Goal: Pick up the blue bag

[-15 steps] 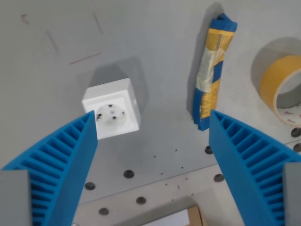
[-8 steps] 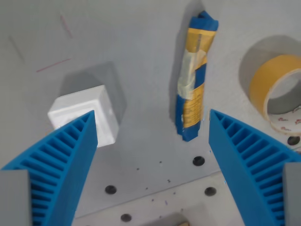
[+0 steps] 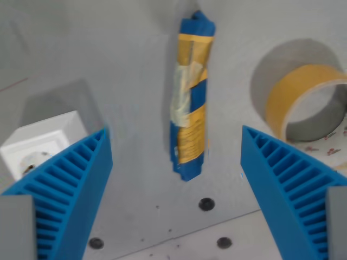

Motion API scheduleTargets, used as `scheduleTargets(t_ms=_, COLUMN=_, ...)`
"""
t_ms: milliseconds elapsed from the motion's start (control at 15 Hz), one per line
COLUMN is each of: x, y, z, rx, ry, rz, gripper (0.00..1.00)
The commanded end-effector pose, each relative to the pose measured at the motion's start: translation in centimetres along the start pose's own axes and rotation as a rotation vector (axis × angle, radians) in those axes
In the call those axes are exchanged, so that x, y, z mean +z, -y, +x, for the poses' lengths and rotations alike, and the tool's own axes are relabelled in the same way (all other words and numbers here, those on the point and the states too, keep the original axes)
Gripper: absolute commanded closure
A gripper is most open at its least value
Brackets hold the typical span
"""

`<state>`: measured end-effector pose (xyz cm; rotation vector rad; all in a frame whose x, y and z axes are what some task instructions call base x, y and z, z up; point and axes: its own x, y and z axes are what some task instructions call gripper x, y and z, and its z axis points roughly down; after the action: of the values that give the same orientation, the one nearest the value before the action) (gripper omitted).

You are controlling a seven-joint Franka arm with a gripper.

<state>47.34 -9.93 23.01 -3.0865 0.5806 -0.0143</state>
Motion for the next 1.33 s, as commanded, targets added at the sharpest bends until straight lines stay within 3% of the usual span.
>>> scheduleTargets(t_ms=67, x=1.2, y=-1.3, z=-0.6, rx=0.007, ry=-0.141, rz=0.047, gripper=0.00)
scheduleTargets(t_ms=400, x=3.6, y=-1.5, z=0.0, rx=-0.004, ry=-0.102, rz=0.047, gripper=0.00)
scheduleTargets(t_ms=467, x=4.2, y=-1.6, z=-0.5, rx=-0.005, ry=-0.098, rz=0.049, gripper=0.00)
scheduleTargets(t_ms=933, x=7.7, y=-1.4, z=-0.8, rx=-0.003, ry=-0.113, rz=0.068, gripper=0.00)
scheduleTargets(t_ms=1000, x=8.2, y=-1.3, z=-0.7, rx=-0.002, ry=-0.111, rz=0.069, gripper=1.00)
scheduleTargets(t_ms=1333, x=8.2, y=-1.3, z=-0.7, rx=-0.002, ry=-0.111, rz=0.069, gripper=1.00)
